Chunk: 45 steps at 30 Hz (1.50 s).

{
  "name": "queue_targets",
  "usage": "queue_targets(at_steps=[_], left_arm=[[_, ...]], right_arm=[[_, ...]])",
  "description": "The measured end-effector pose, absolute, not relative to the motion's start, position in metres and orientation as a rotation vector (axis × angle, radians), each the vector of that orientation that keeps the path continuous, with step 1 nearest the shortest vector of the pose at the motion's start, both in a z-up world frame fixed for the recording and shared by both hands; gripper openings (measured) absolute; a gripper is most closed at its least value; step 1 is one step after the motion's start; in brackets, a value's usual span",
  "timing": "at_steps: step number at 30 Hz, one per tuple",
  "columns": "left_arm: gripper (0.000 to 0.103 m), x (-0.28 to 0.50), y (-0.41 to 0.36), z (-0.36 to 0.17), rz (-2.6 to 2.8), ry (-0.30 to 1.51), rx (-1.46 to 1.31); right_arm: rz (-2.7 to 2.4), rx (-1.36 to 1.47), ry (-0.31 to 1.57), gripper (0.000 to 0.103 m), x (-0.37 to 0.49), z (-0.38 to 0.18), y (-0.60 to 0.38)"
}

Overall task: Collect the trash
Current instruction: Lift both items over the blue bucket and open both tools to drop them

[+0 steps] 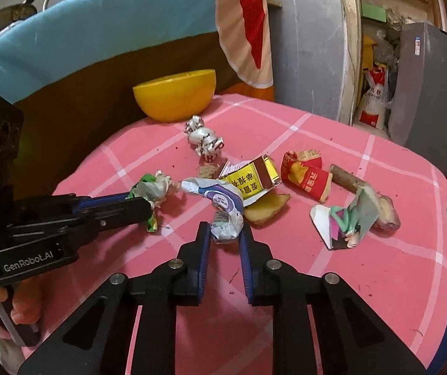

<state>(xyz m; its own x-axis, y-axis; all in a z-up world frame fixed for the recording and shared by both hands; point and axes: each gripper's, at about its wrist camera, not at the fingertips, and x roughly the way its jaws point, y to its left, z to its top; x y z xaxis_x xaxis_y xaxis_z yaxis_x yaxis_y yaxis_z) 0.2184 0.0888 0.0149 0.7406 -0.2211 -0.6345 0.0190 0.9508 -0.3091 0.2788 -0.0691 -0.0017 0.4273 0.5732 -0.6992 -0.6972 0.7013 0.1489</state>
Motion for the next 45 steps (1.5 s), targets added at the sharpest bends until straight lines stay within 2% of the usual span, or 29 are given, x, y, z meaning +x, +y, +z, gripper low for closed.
queue_targets(at_steps=[14,28,37,45], left_arm=[[0.011,0.198,0.046,0.054,-0.188,0.504,-0.225],[0.011,0.221,-0.065,0.097,-0.369,0.29,-0.125],[0.011,0.249,-0.129,0.099,-0.479,0.298,-0.089],[0.011,0.29,-0.161,0.083,-0.532,0.458,-0.119]], right_arm=[[0.664,-0.073,0.49,0.016,0.24,0.046,-0.141],[0.348,-0.056,0.223,0.017,0.223,0.1,-0.249],[0.223,-0.012,0.243,0.017,0.233,0.099,-0.308],[0.161,0.035,0.326,0.017,0.245,0.074,-0.338]])
